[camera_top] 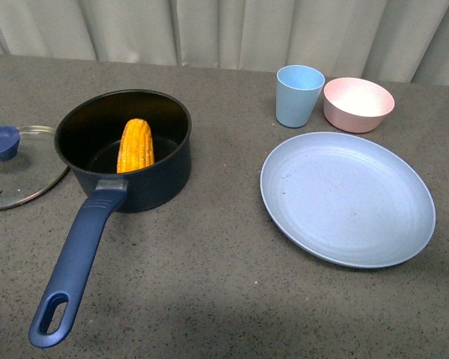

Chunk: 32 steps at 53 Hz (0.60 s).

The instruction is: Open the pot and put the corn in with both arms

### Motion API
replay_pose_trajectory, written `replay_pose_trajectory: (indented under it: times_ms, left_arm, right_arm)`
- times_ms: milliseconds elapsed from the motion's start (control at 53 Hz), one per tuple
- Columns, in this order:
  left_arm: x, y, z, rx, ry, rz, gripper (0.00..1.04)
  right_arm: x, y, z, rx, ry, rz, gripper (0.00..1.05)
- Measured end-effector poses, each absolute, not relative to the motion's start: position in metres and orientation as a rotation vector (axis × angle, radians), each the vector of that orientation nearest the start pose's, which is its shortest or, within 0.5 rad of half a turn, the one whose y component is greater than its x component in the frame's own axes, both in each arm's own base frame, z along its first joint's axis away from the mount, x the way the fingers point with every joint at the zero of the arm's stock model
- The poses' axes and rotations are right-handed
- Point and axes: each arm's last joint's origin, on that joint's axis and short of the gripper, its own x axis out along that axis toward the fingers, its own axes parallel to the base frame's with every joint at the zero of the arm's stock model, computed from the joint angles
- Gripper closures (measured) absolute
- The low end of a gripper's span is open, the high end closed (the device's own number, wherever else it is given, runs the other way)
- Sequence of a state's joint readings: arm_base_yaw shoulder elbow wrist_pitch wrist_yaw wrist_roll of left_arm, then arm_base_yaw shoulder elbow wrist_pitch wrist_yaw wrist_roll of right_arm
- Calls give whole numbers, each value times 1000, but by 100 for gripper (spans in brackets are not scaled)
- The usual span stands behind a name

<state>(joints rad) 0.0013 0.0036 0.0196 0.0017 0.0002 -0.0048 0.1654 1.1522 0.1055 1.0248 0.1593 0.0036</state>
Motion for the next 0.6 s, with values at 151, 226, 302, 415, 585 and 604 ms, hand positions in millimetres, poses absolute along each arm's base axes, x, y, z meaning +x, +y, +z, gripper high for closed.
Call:
replay_pose_trajectory:
  times_ms: [151,226,302,415,585,604]
  left_arm:
    - [97,0,170,-5,-18,1,6]
    - [97,0,170,-5,-18,1,6]
    - [97,0,170,-5,-18,1,6]
    - [97,0,170,-5,-18,1,6]
    - [97,0,170,-5,-17,1,6]
    - [97,0,170,-5,-17,1,6]
  right_arm:
    - [169,18,161,-1,17,3,104]
    - [164,16,162,-1,16,3,104]
    - [159,13,162,-1,18,2,104]
    - [151,7,162,0,18,28,104]
    - [142,0,163,1,14,-2,104]
    - [141,0,163,1,13,-1,104]
